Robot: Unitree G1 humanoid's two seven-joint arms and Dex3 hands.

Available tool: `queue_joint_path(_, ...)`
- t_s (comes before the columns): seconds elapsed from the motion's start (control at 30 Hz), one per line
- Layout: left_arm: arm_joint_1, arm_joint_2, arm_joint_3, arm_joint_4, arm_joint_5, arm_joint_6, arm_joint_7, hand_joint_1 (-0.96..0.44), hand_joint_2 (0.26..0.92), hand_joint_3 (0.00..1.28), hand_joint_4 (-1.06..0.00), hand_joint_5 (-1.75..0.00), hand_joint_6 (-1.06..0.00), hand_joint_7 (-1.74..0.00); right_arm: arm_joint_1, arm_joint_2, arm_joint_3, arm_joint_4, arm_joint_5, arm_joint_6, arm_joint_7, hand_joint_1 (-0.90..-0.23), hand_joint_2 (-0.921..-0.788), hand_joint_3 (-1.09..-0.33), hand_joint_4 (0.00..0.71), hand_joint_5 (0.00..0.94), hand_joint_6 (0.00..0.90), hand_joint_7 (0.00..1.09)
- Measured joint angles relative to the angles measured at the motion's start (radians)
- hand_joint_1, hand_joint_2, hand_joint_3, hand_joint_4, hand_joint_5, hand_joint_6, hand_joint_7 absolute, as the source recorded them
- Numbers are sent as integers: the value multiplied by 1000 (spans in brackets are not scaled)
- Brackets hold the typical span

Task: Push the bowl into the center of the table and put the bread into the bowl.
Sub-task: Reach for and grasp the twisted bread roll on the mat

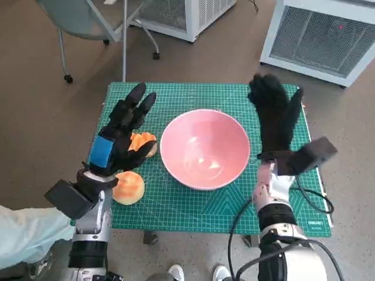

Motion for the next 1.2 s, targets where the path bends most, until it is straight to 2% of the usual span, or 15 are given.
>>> queue_joint_path(0.1,-10,0,0,2,-3,4,-1,-571,921,367,-263,-1,-208,-153,18,0,31,-62,-6,-50,28,-609,-921,-726,264,8,247,367)
queue_joint_path(0.27,-22,-2,0,1,-11,6,-6,-579,921,364,-264,-1,-211,-149,86,-4,86,-182,-20,-118,67,-591,-921,-742,276,4,134,496)
queue_joint_path(0.43,-25,-5,-5,-2,-11,8,-10,-583,921,361,-265,-2,-214,-145,166,-15,131,-314,-7,-133,111,-588,-921,-753,274,1,56,589)
queue_joint_path(0.67,-30,-11,-16,-7,-11,7,-23,-591,921,359,-265,-1,-218,-141,258,-29,184,-506,39,-76,133,-611,-921,-737,254,0,6,630)
queue_joint_path(0.83,-42,-13,-24,-7,-12,-7,-45,-582,921,356,-257,0,-220,-138,317,-33,219,-601,35,-38,128,-619,-921,-726,221,0,0,582)
queue_joint_path(1.0,-58,-13,-29,-7,-12,-27,-63,-589,921,355,-250,0,-224,-138,344,-40,233,-639,28,-14,118,-626,-921,-724,202,0,-1,554)
queue_joint_path(1.2,-63,0,-28,-6,-12,-60,-88,-587,921,346,-229,0,-221,-135,349,-45,244,-660,19,5,101,-632,-921,-723,191,0,-1,539)
